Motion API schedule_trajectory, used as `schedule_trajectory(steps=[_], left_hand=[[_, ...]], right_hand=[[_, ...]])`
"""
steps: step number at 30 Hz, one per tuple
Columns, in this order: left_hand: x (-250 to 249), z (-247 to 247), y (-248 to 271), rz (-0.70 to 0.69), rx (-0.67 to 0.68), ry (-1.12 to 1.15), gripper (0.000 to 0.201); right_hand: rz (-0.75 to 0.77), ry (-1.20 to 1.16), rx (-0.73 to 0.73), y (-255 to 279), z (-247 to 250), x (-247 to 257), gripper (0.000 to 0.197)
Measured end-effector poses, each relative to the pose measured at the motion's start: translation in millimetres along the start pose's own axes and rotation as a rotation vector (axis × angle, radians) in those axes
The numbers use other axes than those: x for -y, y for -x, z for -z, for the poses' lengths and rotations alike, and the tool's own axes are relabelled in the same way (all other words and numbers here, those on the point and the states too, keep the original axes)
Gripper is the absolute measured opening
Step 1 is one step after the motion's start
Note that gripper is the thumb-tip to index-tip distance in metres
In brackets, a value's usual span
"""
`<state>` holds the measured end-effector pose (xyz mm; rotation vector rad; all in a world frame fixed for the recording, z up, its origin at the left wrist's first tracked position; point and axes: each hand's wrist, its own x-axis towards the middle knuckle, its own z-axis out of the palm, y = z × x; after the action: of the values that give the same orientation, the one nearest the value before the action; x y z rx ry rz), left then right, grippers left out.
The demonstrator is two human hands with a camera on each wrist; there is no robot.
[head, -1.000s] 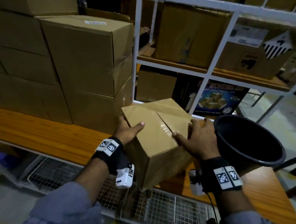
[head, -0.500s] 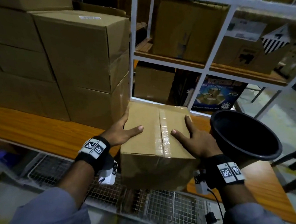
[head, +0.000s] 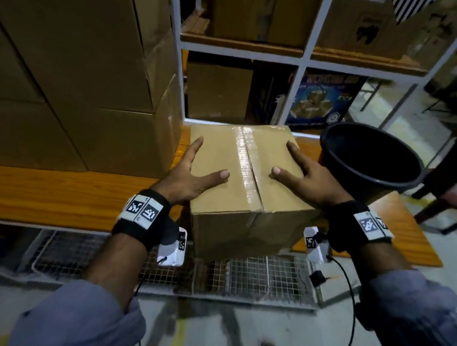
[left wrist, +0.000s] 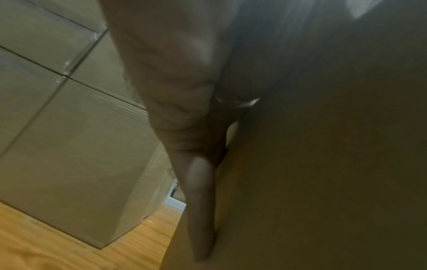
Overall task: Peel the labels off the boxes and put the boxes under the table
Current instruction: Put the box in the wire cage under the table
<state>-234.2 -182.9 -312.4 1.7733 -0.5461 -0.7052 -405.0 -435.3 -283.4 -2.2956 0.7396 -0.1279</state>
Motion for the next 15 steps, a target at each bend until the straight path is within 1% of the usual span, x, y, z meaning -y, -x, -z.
schedule_trajectory(steps=[3, 5, 12, 15], left_hand=[[4.3, 0.7, 6.5, -0.029, 0.029, -0.017, 0.121], [7.5, 0.5, 12.9, -0.055, 0.021, -0.043, 0.119], [13.6, -7.8, 53.5, -0.140, -0.009, -0.090, 0.113], [14.8, -12.9, 68.6, -0.166, -0.035, -0.106, 0.113]], right_hand=[[-0.026, 0.031, -0.047, 16.6, -3.9, -0.8, 0.099], [-0.024, 0.036, -0.074, 27.5, -5.7, -1.3, 0.097], [0.055, 0.046, -0.129, 65.9, -12.7, -3.9, 0.094], [0.088, 0.045, -0.152, 77.7, -16.0, -7.5, 0.095]])
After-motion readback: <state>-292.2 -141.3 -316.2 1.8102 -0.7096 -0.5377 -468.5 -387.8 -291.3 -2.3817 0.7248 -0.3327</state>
